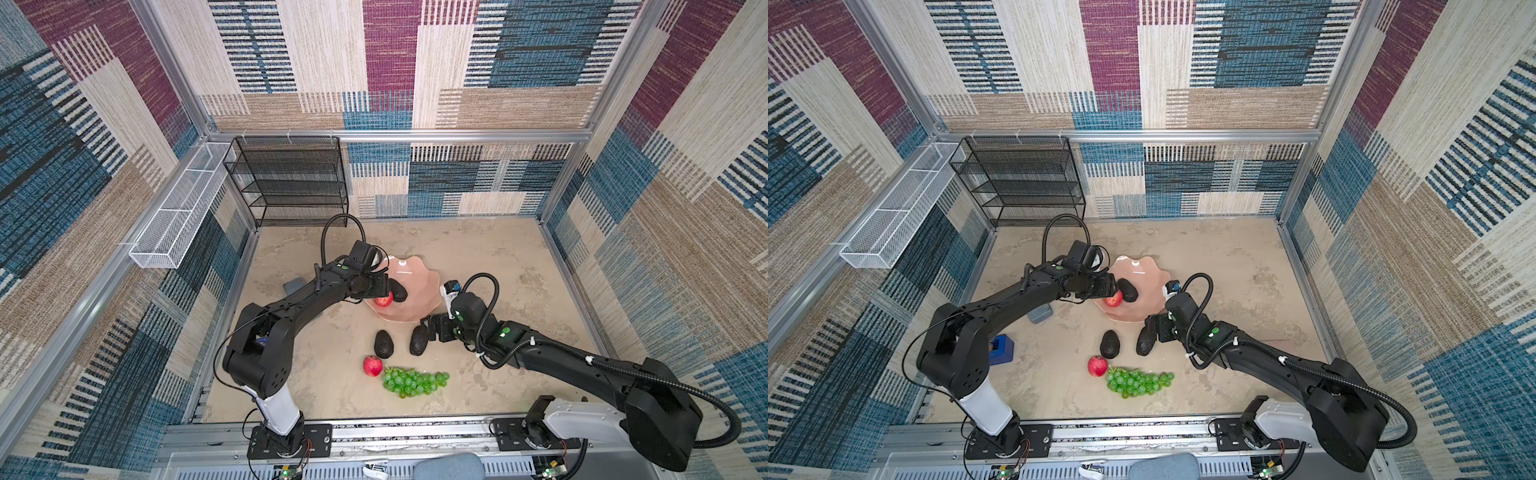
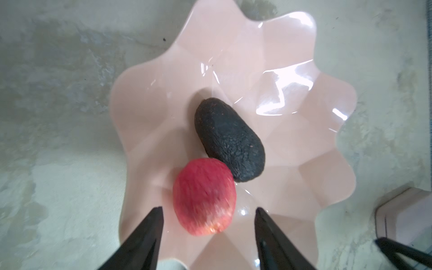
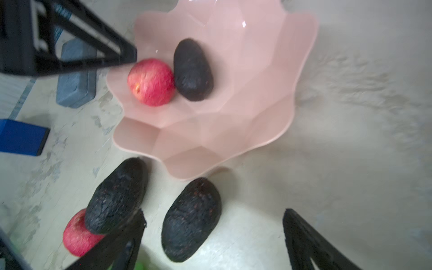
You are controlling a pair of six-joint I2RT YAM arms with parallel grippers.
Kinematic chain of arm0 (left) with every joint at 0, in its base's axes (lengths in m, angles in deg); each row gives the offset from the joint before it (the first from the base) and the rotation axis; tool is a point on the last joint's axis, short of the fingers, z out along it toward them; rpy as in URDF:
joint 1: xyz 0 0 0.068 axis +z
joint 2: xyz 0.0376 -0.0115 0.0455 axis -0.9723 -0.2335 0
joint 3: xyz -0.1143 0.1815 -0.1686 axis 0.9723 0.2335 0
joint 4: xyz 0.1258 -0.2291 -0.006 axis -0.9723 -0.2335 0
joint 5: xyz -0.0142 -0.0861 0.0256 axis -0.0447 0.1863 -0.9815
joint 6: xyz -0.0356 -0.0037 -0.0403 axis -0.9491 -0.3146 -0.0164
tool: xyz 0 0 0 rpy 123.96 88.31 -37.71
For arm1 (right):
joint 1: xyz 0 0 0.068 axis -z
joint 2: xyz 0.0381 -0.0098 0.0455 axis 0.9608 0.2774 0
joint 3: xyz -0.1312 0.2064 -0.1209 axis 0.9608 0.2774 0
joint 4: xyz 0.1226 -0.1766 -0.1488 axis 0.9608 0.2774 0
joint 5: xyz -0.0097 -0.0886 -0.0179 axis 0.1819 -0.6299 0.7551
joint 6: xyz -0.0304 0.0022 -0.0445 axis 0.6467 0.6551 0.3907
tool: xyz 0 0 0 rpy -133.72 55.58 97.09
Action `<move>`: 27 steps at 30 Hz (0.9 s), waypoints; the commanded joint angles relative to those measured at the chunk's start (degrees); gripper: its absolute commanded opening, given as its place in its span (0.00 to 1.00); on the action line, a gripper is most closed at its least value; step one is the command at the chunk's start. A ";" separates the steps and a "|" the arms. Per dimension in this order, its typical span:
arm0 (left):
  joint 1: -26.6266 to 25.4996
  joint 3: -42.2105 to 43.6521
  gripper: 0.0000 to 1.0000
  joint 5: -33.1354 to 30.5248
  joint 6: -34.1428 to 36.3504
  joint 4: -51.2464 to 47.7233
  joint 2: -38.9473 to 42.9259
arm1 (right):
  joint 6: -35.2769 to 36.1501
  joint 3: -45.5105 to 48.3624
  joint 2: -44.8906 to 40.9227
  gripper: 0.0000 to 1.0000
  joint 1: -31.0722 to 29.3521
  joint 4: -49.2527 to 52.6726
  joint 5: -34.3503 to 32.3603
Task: Place and organize the fake fruits in the fruit bowl
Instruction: 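Place a red apple in the bowl with left gripper while right reaches avocado, then lift the second avocado with the right gripper and drop it in the bowl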
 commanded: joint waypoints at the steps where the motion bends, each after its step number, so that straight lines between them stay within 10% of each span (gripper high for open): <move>1: 0.10 4.18 0.66 -5.03 -0.29 8.34 7.16 | -4.80 0.39 2.25 0.92 -3.09 -1.28 1.10; 13: 1.10 28.73 0.78 -22.36 -0.66 18.67 39.81 | -11.49 -1.34 13.32 0.62 -6.62 -5.53 -1.14; 27: 2.43 36.67 0.81 -15.79 -3.54 12.96 43.19 | -5.82 -4.27 -7.10 0.46 -5.05 7.68 -18.75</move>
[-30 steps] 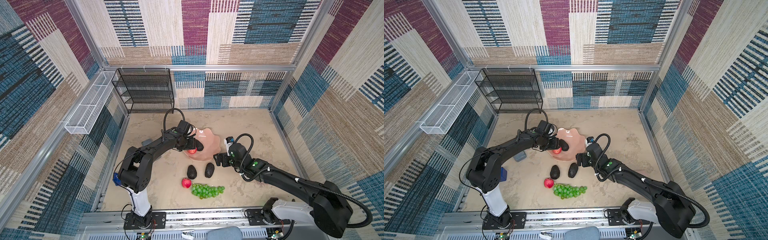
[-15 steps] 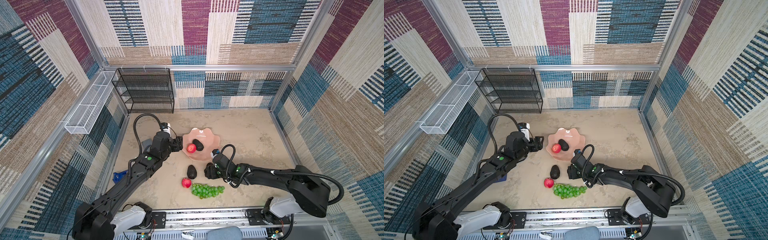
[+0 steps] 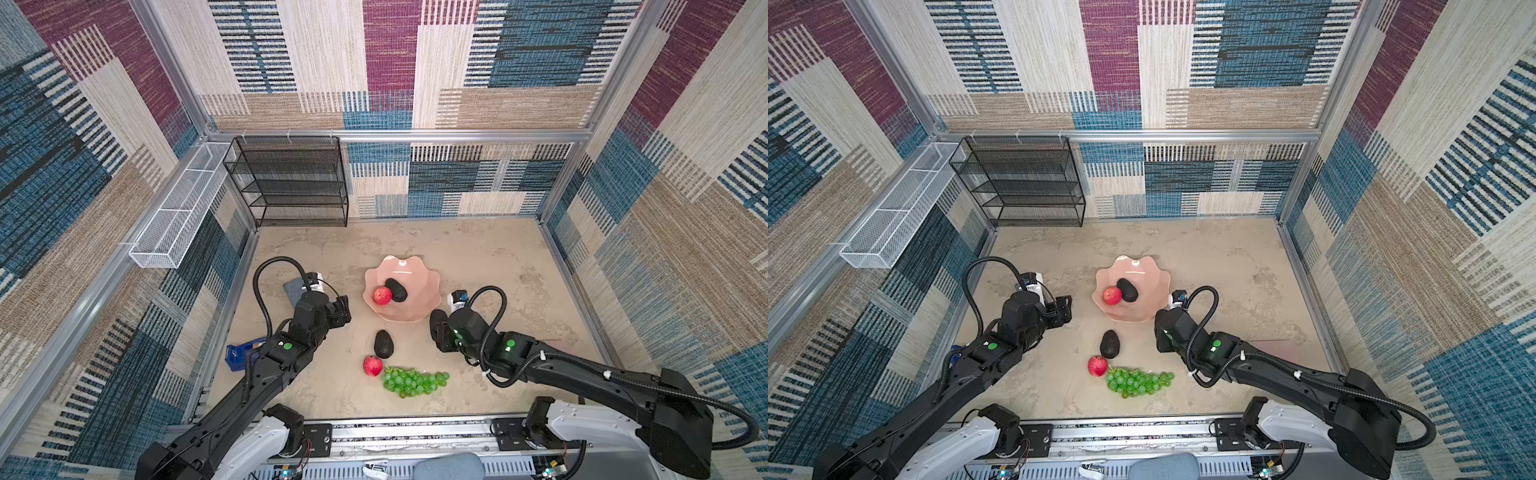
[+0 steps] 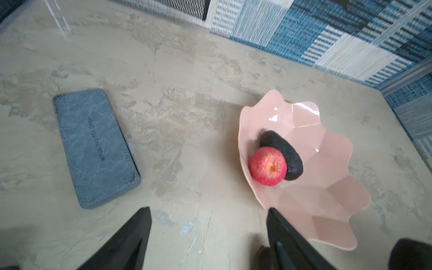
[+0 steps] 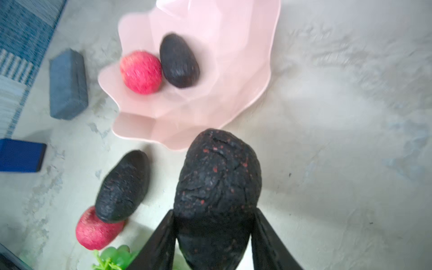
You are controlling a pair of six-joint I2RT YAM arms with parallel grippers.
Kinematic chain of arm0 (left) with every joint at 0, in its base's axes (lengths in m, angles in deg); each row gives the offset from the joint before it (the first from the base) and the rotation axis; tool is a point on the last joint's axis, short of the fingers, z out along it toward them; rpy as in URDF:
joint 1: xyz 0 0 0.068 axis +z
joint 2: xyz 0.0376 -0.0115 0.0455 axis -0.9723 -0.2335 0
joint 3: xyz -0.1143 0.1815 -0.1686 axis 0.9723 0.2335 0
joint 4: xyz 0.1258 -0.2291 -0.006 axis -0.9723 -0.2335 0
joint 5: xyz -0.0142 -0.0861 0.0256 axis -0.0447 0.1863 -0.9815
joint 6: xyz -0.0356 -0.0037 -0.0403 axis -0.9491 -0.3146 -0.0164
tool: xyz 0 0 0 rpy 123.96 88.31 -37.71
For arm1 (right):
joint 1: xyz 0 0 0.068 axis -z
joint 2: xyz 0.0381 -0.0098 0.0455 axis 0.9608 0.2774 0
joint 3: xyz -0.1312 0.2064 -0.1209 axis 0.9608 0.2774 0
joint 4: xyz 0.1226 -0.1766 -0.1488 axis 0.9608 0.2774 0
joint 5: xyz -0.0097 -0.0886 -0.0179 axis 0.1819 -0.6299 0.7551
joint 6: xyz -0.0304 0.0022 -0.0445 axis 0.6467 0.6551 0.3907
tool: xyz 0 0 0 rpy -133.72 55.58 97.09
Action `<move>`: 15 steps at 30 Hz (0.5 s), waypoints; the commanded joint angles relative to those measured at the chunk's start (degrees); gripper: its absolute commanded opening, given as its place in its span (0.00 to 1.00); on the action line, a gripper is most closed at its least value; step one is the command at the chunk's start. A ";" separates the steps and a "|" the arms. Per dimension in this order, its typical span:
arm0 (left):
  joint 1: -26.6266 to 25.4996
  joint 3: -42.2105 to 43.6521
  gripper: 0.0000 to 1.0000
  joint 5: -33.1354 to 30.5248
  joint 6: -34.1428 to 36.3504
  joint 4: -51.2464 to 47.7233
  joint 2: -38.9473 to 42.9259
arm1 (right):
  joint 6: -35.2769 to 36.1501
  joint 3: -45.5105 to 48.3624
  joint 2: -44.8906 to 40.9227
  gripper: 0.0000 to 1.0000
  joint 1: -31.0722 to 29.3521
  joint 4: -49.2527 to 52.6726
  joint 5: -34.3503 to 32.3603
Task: Place and organize the fake fruits in the fruit bowl
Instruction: 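Lift the second avocado with the right gripper and drop it in the bowl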
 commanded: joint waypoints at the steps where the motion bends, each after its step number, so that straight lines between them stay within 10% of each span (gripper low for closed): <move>1: 0.05 0.77 0.81 3.34 -1.42 -0.66 0.95 | 6.50 -4.03 2.31 0.46 2.07 -3.21 -4.43; 15: -0.47 4.67 0.76 19.28 -5.92 -3.30 3.44 | 12.54 -20.98 35.07 0.49 9.33 -15.73 9.06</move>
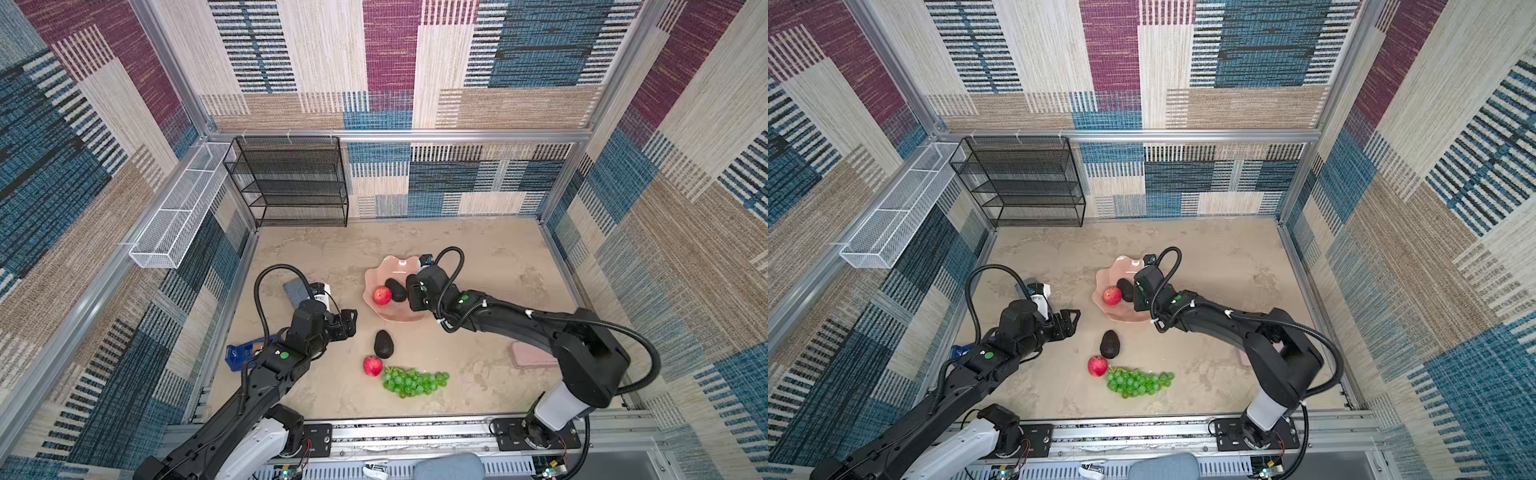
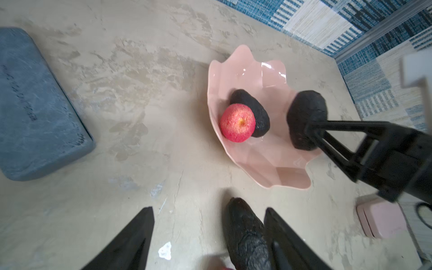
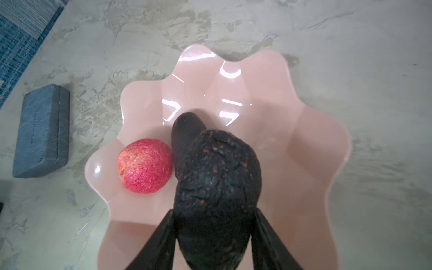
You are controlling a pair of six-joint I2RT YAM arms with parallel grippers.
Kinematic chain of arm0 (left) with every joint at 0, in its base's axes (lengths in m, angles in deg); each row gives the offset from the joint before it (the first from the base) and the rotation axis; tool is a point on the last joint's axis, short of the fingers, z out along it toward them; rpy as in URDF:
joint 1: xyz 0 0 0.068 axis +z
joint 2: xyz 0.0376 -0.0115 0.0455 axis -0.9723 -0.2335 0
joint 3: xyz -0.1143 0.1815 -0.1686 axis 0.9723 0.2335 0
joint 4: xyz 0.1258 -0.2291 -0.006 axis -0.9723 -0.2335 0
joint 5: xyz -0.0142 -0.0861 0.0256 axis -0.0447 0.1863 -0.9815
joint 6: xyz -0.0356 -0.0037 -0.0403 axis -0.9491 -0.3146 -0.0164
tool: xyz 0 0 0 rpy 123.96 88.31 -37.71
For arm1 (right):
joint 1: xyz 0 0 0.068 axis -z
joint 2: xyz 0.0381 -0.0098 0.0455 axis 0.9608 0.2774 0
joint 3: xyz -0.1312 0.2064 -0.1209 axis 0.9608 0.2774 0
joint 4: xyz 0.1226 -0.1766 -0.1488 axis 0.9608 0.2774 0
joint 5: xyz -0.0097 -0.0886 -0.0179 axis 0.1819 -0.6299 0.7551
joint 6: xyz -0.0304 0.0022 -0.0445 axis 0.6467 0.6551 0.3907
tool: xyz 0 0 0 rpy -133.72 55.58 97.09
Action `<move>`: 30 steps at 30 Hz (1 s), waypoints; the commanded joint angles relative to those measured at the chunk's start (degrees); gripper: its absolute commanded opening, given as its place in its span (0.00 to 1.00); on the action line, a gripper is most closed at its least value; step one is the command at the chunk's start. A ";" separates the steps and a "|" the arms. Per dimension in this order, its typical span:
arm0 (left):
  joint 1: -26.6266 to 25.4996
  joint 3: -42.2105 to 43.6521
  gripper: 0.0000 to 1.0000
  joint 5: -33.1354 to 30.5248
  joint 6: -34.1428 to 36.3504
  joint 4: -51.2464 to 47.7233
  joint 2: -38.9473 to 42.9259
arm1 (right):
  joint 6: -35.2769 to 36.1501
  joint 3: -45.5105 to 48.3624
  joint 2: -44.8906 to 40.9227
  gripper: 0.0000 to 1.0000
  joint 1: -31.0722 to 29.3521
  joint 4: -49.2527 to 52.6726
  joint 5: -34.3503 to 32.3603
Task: Place and organize the fake fruits in the fruit bowl
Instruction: 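Lift the second avocado with the right gripper and drop it in the bowl, then grasp the last avocado with the left gripper and place it in the bowl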
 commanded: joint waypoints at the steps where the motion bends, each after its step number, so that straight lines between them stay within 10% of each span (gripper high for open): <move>1: -0.49 1.33 0.75 5.97 -3.00 -1.09 -0.48 | -0.73 -0.53 3.07 0.50 0.72 -4.44 3.31; 21: -10.21 -2.33 0.75 7.32 -1.79 4.22 -15.32 | 2.07 0.17 -11.97 0.96 1.58 -3.95 -2.34; 30: -12.75 -7.35 0.71 7.24 0.58 4.57 -28.14 | 1.01 6.50 -19.25 1.00 1.81 -3.94 -4.28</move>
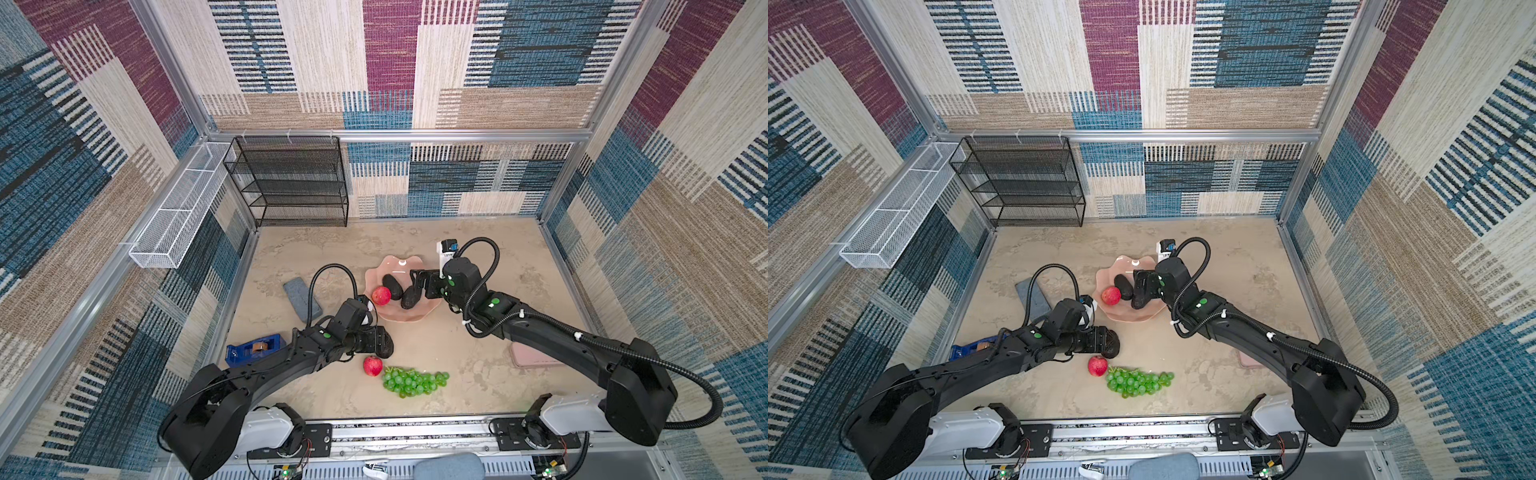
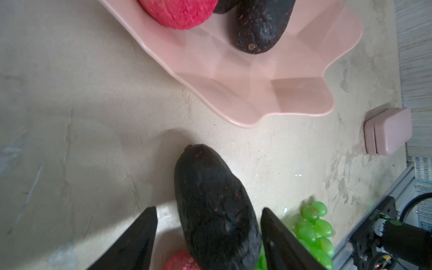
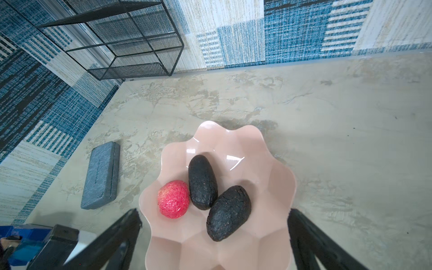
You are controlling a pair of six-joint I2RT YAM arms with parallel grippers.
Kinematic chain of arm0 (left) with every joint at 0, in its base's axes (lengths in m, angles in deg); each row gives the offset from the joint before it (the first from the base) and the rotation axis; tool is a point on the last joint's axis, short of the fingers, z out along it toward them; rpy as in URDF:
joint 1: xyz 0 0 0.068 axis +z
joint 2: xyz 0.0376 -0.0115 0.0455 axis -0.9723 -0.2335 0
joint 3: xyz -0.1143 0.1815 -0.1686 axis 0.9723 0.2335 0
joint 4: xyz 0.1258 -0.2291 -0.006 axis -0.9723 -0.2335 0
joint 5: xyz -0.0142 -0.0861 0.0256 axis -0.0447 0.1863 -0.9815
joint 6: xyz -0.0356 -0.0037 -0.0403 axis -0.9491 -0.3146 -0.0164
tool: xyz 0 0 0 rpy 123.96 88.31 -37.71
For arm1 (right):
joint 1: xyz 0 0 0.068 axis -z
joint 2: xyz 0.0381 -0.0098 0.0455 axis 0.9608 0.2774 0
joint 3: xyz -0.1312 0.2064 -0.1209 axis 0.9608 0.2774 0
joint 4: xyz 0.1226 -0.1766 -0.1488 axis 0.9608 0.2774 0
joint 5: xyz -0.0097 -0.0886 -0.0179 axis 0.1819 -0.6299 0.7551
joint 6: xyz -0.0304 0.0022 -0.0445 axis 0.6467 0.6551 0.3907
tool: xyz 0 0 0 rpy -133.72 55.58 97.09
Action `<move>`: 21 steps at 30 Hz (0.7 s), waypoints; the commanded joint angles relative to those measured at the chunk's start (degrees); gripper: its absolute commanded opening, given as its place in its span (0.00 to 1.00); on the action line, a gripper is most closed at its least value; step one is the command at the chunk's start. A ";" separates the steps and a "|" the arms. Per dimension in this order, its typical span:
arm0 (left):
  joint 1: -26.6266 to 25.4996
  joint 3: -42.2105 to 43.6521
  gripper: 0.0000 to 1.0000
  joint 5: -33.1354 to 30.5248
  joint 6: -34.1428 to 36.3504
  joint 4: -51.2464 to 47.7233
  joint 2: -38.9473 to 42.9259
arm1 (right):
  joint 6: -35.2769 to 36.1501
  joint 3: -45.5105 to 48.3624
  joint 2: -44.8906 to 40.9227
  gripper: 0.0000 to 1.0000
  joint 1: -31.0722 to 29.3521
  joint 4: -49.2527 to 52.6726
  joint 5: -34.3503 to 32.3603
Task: Place and organize the fake fruits in the fruit bowl
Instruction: 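Grasp the last avocado with the left gripper and place it in the bowl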
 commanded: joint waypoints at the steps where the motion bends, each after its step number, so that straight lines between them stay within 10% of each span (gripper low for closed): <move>1: -0.66 -1.71 0.69 -0.34 2.03 1.58 -2.95 | -0.55 1.66 -1.25 1.00 0.19 -1.04 -1.69; 9: -1.15 -2.29 0.46 0.25 2.26 1.41 -3.58 | -0.43 3.59 -2.85 1.00 0.63 -2.21 -2.47; 21: -1.24 -17.60 0.46 -0.08 7.92 3.51 -2.97 | -1.37 8.56 -9.26 1.00 1.60 -2.95 -4.46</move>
